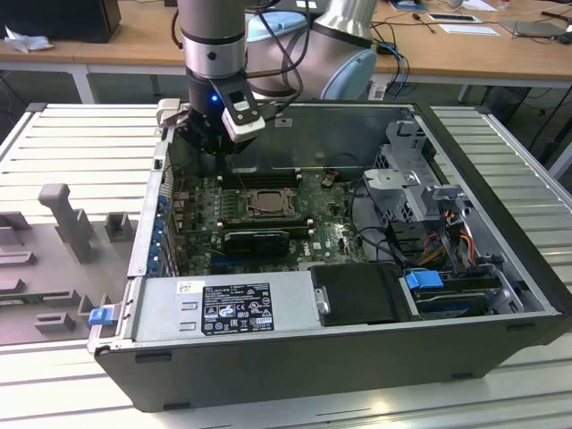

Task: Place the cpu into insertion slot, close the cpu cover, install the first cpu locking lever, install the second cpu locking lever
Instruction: 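Install the first cpu locking lever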

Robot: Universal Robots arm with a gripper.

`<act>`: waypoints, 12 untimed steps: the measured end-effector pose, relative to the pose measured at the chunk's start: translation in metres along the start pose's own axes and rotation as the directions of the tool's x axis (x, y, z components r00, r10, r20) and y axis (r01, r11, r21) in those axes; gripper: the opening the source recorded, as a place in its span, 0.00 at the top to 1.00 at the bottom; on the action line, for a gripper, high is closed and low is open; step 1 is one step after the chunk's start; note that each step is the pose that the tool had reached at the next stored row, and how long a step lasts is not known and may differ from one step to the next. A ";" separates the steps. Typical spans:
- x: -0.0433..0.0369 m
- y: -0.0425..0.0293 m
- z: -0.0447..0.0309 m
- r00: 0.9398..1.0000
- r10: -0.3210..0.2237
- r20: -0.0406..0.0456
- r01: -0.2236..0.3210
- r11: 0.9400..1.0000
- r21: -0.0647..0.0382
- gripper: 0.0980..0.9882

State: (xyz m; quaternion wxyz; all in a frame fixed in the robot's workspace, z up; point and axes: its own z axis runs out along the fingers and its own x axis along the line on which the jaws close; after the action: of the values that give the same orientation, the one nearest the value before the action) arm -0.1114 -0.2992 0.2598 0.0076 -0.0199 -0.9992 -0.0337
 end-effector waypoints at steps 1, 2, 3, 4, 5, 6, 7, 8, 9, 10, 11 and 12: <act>-0.0001 0.0025 0.0010 1.000 0.000 0.000 0.000 1.000 0.000 0.99; -0.0003 0.0046 0.0016 1.000 0.000 0.000 0.000 1.000 0.000 0.99; -0.0007 0.0080 0.0025 1.000 0.000 0.000 0.000 1.000 0.000 0.99; -0.0012 0.0095 0.0031 1.000 0.000 0.000 0.000 1.000 0.000 0.99; -0.0027 0.0105 0.0036 1.000 0.000 0.000 0.000 1.000 0.000 0.99; -0.0036 0.0106 0.0037 1.000 0.000 0.000 0.000 1.000 0.000 0.99; -0.0055 0.0107 0.0037 1.000 0.000 0.000 0.000 1.000 0.000 0.99; -0.0078 0.0110 0.0036 1.000 0.000 0.000 0.000 1.000 0.000 0.99; -0.0090 0.0111 0.0037 1.000 0.000 0.000 0.000 1.000 0.000 0.99; -0.0121 0.0115 0.0037 1.000 0.000 0.000 0.000 1.000 0.000 0.99; -0.0139 0.0117 0.0037 1.000 0.000 0.000 0.000 1.000 0.000 0.99; -0.0159 0.0118 0.0037 1.000 0.000 0.000 0.000 1.000 0.000 0.99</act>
State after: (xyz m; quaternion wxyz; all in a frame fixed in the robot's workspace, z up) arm -0.0951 -0.2878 0.2567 0.0077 -0.0200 -0.9992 -0.0336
